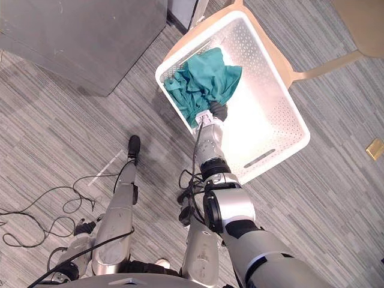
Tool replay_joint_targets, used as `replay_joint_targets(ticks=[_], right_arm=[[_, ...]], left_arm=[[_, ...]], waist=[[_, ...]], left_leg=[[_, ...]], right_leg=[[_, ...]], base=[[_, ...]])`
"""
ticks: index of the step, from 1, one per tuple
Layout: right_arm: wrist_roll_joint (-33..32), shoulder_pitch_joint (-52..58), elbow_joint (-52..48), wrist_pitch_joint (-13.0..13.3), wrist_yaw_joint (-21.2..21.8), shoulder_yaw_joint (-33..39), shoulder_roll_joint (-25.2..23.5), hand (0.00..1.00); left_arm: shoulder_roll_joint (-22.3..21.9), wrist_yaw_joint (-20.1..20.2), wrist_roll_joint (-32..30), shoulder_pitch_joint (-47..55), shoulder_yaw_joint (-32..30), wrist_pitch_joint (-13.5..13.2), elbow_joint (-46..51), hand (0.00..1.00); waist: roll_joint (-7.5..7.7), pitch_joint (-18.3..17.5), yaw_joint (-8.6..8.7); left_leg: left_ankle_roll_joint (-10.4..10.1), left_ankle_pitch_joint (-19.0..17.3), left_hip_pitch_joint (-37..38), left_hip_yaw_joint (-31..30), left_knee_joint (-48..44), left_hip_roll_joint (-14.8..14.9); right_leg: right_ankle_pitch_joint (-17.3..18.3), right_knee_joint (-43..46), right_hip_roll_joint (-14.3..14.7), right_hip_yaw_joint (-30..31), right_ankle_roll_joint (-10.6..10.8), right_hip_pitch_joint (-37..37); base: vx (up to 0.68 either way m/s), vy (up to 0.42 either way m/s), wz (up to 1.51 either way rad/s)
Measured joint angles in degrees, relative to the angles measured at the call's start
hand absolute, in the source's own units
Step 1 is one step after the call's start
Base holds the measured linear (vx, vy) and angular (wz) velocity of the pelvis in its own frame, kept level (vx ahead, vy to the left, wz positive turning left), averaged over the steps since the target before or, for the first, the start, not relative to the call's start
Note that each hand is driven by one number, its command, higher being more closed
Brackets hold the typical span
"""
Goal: Pick up the laundry basket with both hands and put the clothes into the washing machine.
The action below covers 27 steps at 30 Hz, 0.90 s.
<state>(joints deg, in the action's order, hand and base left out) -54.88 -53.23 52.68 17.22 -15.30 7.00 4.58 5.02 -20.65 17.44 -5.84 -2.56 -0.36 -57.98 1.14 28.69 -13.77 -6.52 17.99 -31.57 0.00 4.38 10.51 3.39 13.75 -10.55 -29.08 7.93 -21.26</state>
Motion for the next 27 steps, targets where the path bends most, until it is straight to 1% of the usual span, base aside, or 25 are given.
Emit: replay_joint_targets(ticks=[4,5,6,8,10,13,15,18,20,23,27], right_arm=[[0.1,0.2,0.0,-0.5,0.1,-1.8,0.0,1.0],[0.1,0.2,-0.1,-1.4,0.2,-2.6,-0.1,1.0],[0.1,0.2,-0.1,-1.6,0.2,-2.8,-0.3,1.0],[0.0,0.2,-0.3,-2.0,0.2,-3.9,-0.9,1.0],[-1.5,0.8,-2.5,-2.3,0.3,-4.1,-2.0,1.0],[-3.1,0.9,-3.9,-2.2,0.2,-4.5,-2.5,1.0],[-3.9,1.1,-7.0,-2.1,0.2,-4.5,-3.1,1.0],[-3.9,1.3,-12.2,-0.9,-0.1,-4.4,-3.8,1.0],[-3.9,2.1,-16.6,0.7,-0.4,-3.5,-4.5,1.0],[-4.4,3.8,-20.0,1.4,-0.5,-3.4,-4.8,1.0],[-4.9,5.7,-25.9,2.0,-1.2,-3.4,-5.3,1.0]], left_arm=[[0.0,0.2,0.0,0.0,-0.2,0.1,-0.1,0.0],[0.0,0.3,0.0,0.0,-0.2,0.2,-0.2,0.0],[0.0,0.3,0.0,0.0,-0.3,0.3,-0.3,0.0],[0.0,0.3,0.0,0.0,-0.6,0.3,-0.6,0.0],[0.0,0.3,0.0,0.0,-0.9,0.3,-0.7,0.0],[0.0,0.3,0.0,0.1,-0.9,0.4,-0.7,0.0],[0.0,0.8,0.0,0.4,-0.9,0.4,-0.6,0.0],[0.1,1.2,0.0,0.6,-0.9,0.4,-0.5,0.0],[0.1,1.4,-0.1,0.8,-0.9,0.6,-0.5,0.0],[0.1,1.4,-0.3,1.2,-0.9,1.3,-0.1,0.0],[0.1,1.4,-0.7,2.6,-0.8,1.7,1.3,0.0]], waist=[[0.01,0.0,0.11],[0.01,0.0,0.23],[0.01,0.0,0.29],[0.02,0.0,0.59],[0.02,0.0,0.76],[0.03,0.0,0.79],[0.03,0.0,0.93],[0.05,0.0,1.14],[0.08,0.0,1.22],[0.1,0.0,1.37],[0.17,-0.1,1.73]], left_leg=[[0.0,0.0,0.2,0.0,0.0,0.0],[0.0,0.0,0.4,0.0,0.0,0.0],[0.0,0.0,0.5,0.0,0.0,0.0],[-0.1,0.1,0.8,0.0,0.0,0.0],[-0.1,0.2,0.9,0.0,0.0,0.1],[0.1,0.3,1.9,0.0,0.0,-0.2],[0.0,0.3,3.0,0.0,0.0,-0.3],[-0.1,0.2,4.1,0.0,0.0,-0.6],[-0.5,-0.1,5.4,0.3,0.0,-1.0],[-0.2,0.1,7.6,0.7,0.0,-1.4],[-0.5,-0.5,10.6,1.6,0.0,-1.9]], right_leg=[[0.2,0.6,-0.2,0.0,0.0,0.0],[0.3,0.8,-0.2,0.1,0.0,0.1],[0.4,1.0,-0.3,0.1,0.0,0.1],[0.6,1.3,-0.3,0.2,0.0,0.3],[0.9,1.9,-0.4,0.2,-0.1,0.2],[1.9,3.6,-1.1,0.3,0.0,0.5],[2.6,4.5,-1.4,0.3,-0.1,1.2],[3.9,6.8,-2.3,0.5,-0.1,1.4],[5.0,8.9,-3.3,1.0,-0.1,1.7],[5.6,10.0,-4.0,1.7,0.1,3.1],[6.7,11.5,-5.0,2.9,0.2,4.8]], base=[[0.0,-0.008,0.0],[0.0,0.0,0.0],[0.0,-0.042,0.0],[0.0,-0.042,0.01],[0.0,-0.053,0.02],[0.0,-0.048,0.04],[0.0,-0.061,0.06],[-0.01,-0.068,0.06],[-0.01,-0.057,0.05],[0.0,-0.05,0.01],[-0.02,-0.04,-0.03]])
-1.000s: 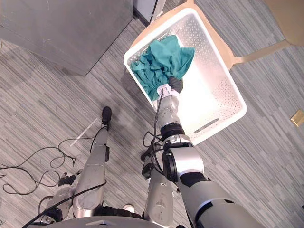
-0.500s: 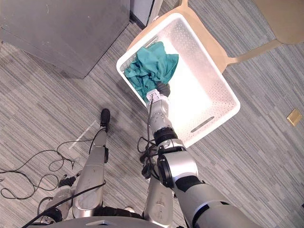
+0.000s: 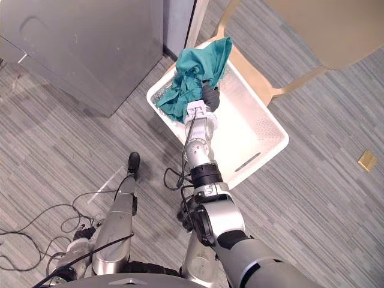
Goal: Pick up the laundry basket with both hands and put the clothes into the washing machine.
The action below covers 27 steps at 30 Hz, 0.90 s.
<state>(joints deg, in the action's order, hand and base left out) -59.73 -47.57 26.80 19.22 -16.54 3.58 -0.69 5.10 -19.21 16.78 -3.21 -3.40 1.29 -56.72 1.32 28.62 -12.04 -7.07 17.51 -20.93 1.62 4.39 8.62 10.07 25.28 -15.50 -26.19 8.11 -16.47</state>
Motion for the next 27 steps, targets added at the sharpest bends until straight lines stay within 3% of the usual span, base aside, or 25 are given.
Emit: replay_joint_targets(ticks=[2,8,11,18,22,27], right_arm=[[-0.8,0.3,-2.1,0.3,-0.2,0.1,-0.3,1.0],[-0.7,8.0,-12.8,0.9,-0.3,1.7,-1.0,1.0],[-0.5,11.9,-18.2,0.9,-0.3,1.9,-0.9,1.0],[3.8,16.5,-25.4,0.6,-0.1,2.3,1.7,1.0],[4.8,17.2,-29.4,0.0,0.0,4.2,3.8,1.0],[6.2,18.1,-30.8,-1.7,0.0,6.0,4.9,1.0]], left_arm=[[0.0,0.0,-0.2,0.6,0.0,0.0,0.0,0.0],[0.6,0.1,-2.5,3.9,-2.3,0.8,-0.1,0.0],[0.7,0.9,-3.6,5.7,-3.5,0.9,0.0,0.0],[0.4,1.2,-3.4,7.5,-8.5,1.0,5.6,0.0],[-1.1,0.6,-1.5,8.4,-14.7,0.4,25.0,0.0],[-1.1,-1.8,-0.7,7.0,-16.0,-2.6,49.1,0.0]], waist=[[0.3,-0.3,0.54],[2.81,-6.9,1.4],[2.85,-11.5,2.39],[2.94,-18.4,3.77],[2.89,-21.0,5.11],[2.0,-23.1,6.56]], left_leg=[[0.1,-0.3,1.2,0.1,0.0,-0.1],[0.3,-1.3,3.4,0.5,0.0,-1.1],[0.6,-2.2,5.3,1.2,0.1,-1.8],[0.8,-4.0,10.1,3.6,0.1,-2.0],[0.9,-4.2,11.8,5.0,0.1,-2.0],[1.6,-4.8,14.1,6.8,0.1,-2.1]], right_leg=[[0.3,0.4,-0.2,0.2,0.1,0.9],[1.0,-0.1,-1.2,0.2,0.7,3.2],[0.8,-1.6,-1.6,0.4,1.4,5.5],[-0.3,-6.0,-1.1,1.8,2.3,10.4],[-2.0,-9.3,-0.6,2.3,2.5,12.7],[-4.6,-13.6,0.0,3.5,2.9,15.4]], base=[[-0.04,-0.037,-0.01],[0.04,-0.034,0.03],[0.07,-0.017,-0.02],[0.06,-0.032,-0.14],[0.03,-0.011,-0.13],[-0.01,0.007,-0.15]])
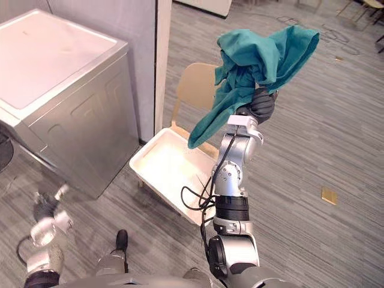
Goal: Pick up the laundry basket with both hands and put the clothes into the washing machine.
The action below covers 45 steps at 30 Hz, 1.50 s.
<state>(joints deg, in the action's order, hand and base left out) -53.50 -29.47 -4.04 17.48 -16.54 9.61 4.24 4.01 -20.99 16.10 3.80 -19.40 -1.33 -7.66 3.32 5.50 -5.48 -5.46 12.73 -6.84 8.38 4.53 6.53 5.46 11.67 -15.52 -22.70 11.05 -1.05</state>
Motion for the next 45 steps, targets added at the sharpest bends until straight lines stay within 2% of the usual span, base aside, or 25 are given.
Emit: replay_joint_targets(ticks=[2,5,8,10,16,19,21,25,29,32,45], right_arm=[[0.5,0.3,0.0,-1.2,0.0,-0.5,1.2,1.0],[2.1,1.5,0.0,-3.5,0.3,-2.3,3.1,1.0],[2.2,2.1,0.1,-5.3,1.4,-3.9,3.8,1.0],[2.2,2.1,0.4,-5.8,1.7,-4.8,4.1,1.0],[2.1,2.3,0.4,-8.2,4.3,-10.0,4.5,1.0],[2.1,3.8,0.4,-9.3,6.1,-12.4,4.6,1.0],[2.1,5.2,0.4,-10.3,6.1,-13.7,4.7,1.0],[1.9,6.4,0.4,-10.4,6.4,-14.2,4.8,1.0],[1.5,7.1,0.4,-10.6,8.1,-17.9,5.0,1.0],[1.1,8.1,0.2,-11.7,9.2,-21.5,4.9,1.0],[-1.4,13.8,-2.3,-12.7,10.2,-27.6,5.4,1.0]], left_arm=[[0.2,-0.3,-0.2,-1.6,1.4,-0.7,6.3,0.0],[1.6,0.1,-0.9,-3.6,4.5,-1.8,12.1,0.0],[2.8,0.7,-1.8,-5.9,8.8,-2.8,15.9,0.0],[3.8,2.4,-1.6,-7.9,12.6,-3.9,16.4,0.0],[5.1,9.4,4.1,-16.5,27.7,-4.5,15.0,0.0],[5.1,12.1,4.7,-20.7,33.7,-4.2,12.8,0.0],[5.0,13.7,6.5,-21.3,35.3,-3.6,12.5,0.0],[5.0,14.3,9.2,-22.1,37.6,-2.7,10.0,0.0],[5.0,15.2,10.9,-23.5,41.1,-2.0,9.2,0.0],[4.9,15.2,11.4,-25.6,43.5,-1.5,8.3,0.0],[4.9,11.7,13.1,-31.2,46.6,-0.4,-0.3,0.0]], waist=[[-1.63,-1.5,0.98],[-3.76,-2.8,1.45],[-5.32,-4.0,2.94],[-5.72,-4.2,3.24],[-5.87,-4.4,6.15],[-6.09,-4.5,6.98],[-6.46,-4.8,7.48],[-6.9,-5.1,7.66],[-6.9,-5.2,8.42],[-6.89,-5.5,8.65],[-6.65,-7.1,9.08]], left_leg=[[0.2,-0.1,0.2,0.9,0.1,-0.1],[0.4,-0.4,1.8,2.3,0.4,0.0],[0.2,-0.9,2.6,3.1,0.4,0.2],[0.2,-1.0,3.4,4.6,0.4,0.5],[0.3,-1.0,4.0,6.8,0.4,0.8],[0.3,-1.0,4.1,7.3,0.4,0.8],[0.8,-0.6,4.1,7.7,0.4,0.8],[0.8,-0.6,4.1,8.0,0.4,0.8],[0.9,-0.6,4.1,8.1,0.4,0.8],[0.8,-0.6,4.1,8.1,0.4,0.8],[0.4,-0.9,3.8,8.1,0.4,0.8]], right_leg=[[-1.4,-2.1,0.3,0.3,0.0,0.9],[-3.0,-4.6,0.8,1.7,-0.4,2.2],[-4.2,-6.0,1.1,2.4,-0.6,2.9],[-5.0,-7.0,1.4,3.8,-0.7,3.0],[-7.0,-9.1,1.9,6.4,-0.9,2.9],[-7.7,-9.4,1.9,7.0,-1.0,2.8],[-7.9,-9.5,2.0,7.8,-0.9,2.3],[-8.0,-9.4,2.0,7.9,-0.9,1.9],[-8.0,-9.4,2.0,8.0,-0.9,1.8],[-8.0,-9.5,2.0,8.1,-0.9,1.8],[-7.9,-10.2,2.0,8.0,-0.8,1.7]], base=[[-0.06,0.029,-0.13],[-0.08,0.026,-0.25],[-0.07,0.021,-0.17],[-0.08,0.023,-0.33],[-0.05,0.013,-0.22],[-0.01,0.003,-0.12],[0.01,-0.007,-0.11],[0.0,-0.007,-0.05],[0.0,0.0,0.0],[0.0,0.0,0.0],[0.0,0.0,0.0]])
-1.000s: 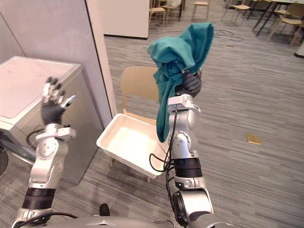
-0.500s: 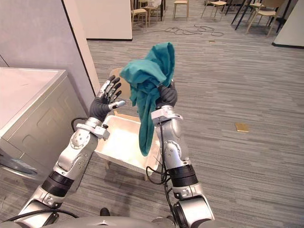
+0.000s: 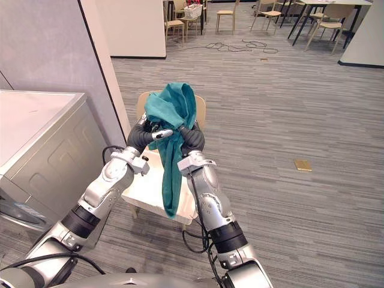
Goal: Pick up the laundry basket with both hands and put the clothes into the washing machine.
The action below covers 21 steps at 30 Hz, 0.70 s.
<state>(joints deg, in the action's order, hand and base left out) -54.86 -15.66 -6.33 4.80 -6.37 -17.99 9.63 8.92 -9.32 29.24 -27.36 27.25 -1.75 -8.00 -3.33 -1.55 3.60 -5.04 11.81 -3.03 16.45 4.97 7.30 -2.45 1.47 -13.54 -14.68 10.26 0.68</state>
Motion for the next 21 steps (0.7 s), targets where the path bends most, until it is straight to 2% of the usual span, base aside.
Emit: replay_joint_targets(ticks=[7,8,10,14,21], right_arm=[[-1.5,0.6,0.0,0.1,0.0,-2.2,0.5,1.0],[-1.6,0.9,0.0,0.1,0.0,-2.3,0.6,1.0],[-2.1,1.4,0.0,0.4,0.0,-2.4,0.8,1.0],[-3.4,1.5,0.0,0.6,-0.1,-3.9,4.9,1.0],[-3.9,1.5,-0.1,-0.1,-0.1,-6.8,5.0,1.0]], left_arm=[[0.2,-0.4,4.4,-2.7,2.0,0.1,-3.6,0.0],[0.2,-0.4,4.5,-3.1,2.4,0.2,-4.2,1.0],[0.2,-0.4,4.9,-3.1,2.9,0.4,-4.4,1.0],[0.3,-1.0,5.4,-5.5,4.2,0.3,-8.0,1.0],[1.5,-2.0,5.4,-6.9,5.9,0.5,-10.8,1.0]], waist=[[0.45,-0.8,0.19],[0.52,-0.9,0.22],[0.68,-1.2,0.4],[1.14,-1.6,0.38],[1.46,-1.5,0.06]], left_leg=[[0.1,0.1,-0.2,0.3,0.0,0.0],[0.3,0.2,-0.2,0.3,0.0,0.0],[0.3,0.2,-0.2,0.4,0.0,0.0],[0.4,0.2,-1.0,-0.2,0.0,0.1],[0.0,-0.1,-1.0,-0.2,0.0,0.1]], right_leg=[[-0.2,-0.1,0.0,0.2,-0.3,-0.3],[-0.2,-0.2,0.0,0.2,-0.3,-0.3],[-0.2,-0.2,0.0,0.3,-0.3,-0.3],[-0.6,-0.4,0.1,-0.1,-0.3,-0.2],[-1.4,-1.4,0.1,-0.2,-0.1,0.3]], base=[[0.0,-0.002,-0.01],[0.0,0.0,0.0],[0.0,0.0,0.0],[0.0,0.0,0.06],[0.0,0.0,0.01]])
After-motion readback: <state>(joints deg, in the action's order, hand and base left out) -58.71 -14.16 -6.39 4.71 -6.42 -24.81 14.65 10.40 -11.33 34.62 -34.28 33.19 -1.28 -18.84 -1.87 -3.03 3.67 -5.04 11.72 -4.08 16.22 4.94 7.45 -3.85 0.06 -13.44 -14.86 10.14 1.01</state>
